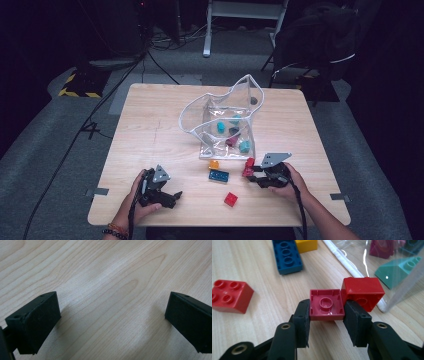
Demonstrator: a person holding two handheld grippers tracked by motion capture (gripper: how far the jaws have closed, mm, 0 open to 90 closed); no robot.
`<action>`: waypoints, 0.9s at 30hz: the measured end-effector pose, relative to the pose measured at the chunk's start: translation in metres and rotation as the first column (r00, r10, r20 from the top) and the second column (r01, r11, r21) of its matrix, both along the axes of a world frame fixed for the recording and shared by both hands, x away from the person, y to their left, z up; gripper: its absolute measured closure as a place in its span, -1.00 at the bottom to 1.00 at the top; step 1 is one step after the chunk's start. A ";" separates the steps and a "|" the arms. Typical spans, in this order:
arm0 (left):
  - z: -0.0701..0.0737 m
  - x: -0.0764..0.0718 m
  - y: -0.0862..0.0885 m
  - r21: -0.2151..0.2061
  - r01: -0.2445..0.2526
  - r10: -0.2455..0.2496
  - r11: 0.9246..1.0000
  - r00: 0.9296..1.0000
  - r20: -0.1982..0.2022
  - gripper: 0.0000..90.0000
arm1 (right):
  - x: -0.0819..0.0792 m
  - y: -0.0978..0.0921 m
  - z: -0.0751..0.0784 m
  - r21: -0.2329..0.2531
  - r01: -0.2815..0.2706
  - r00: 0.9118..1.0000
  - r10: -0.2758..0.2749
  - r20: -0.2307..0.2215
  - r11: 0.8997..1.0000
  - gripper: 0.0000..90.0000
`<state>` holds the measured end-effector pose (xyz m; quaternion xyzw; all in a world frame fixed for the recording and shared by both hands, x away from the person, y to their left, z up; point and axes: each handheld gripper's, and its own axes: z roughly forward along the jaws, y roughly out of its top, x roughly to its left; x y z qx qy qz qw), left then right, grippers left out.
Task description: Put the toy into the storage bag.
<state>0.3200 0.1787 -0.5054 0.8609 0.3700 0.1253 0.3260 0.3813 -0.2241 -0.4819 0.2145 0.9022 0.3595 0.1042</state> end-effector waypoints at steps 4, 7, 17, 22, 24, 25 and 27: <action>0.000 0.000 0.000 0.000 0.000 0.000 1.000 1.000 0.000 -1.00 | 0.000 -0.001 -0.003 -0.001 0.013 1.000 -0.013 -0.008 1.000 0.15; 0.000 0.000 0.000 0.000 0.000 0.000 1.000 1.000 0.000 -1.00 | -0.003 -0.001 -0.005 -0.019 0.003 1.000 -0.003 -0.008 1.000 0.26; 0.000 0.000 0.000 0.000 0.000 0.000 1.000 1.000 0.000 -1.00 | -0.005 -0.003 -0.010 -0.016 0.014 1.000 -0.014 0.008 1.000 0.32; 0.000 0.000 0.000 0.000 0.000 0.000 1.000 1.000 0.000 -1.00 | -0.008 -0.007 -0.004 0.001 0.017 1.000 -0.017 0.026 1.000 0.32; 0.000 0.000 0.000 0.000 0.000 0.000 1.000 1.000 0.000 -1.00 | -0.009 -0.012 0.001 0.015 0.020 0.999 -0.020 0.030 1.000 0.32; 0.000 0.000 0.000 0.000 0.000 0.000 1.000 1.000 0.001 -1.00 | -0.010 -0.014 0.003 0.022 0.022 0.999 -0.023 0.028 1.000 0.32; 0.000 0.000 0.000 0.000 0.000 0.000 1.000 1.000 0.000 -1.00 | -0.011 -0.019 0.007 0.028 0.030 0.999 -0.031 0.036 0.999 0.32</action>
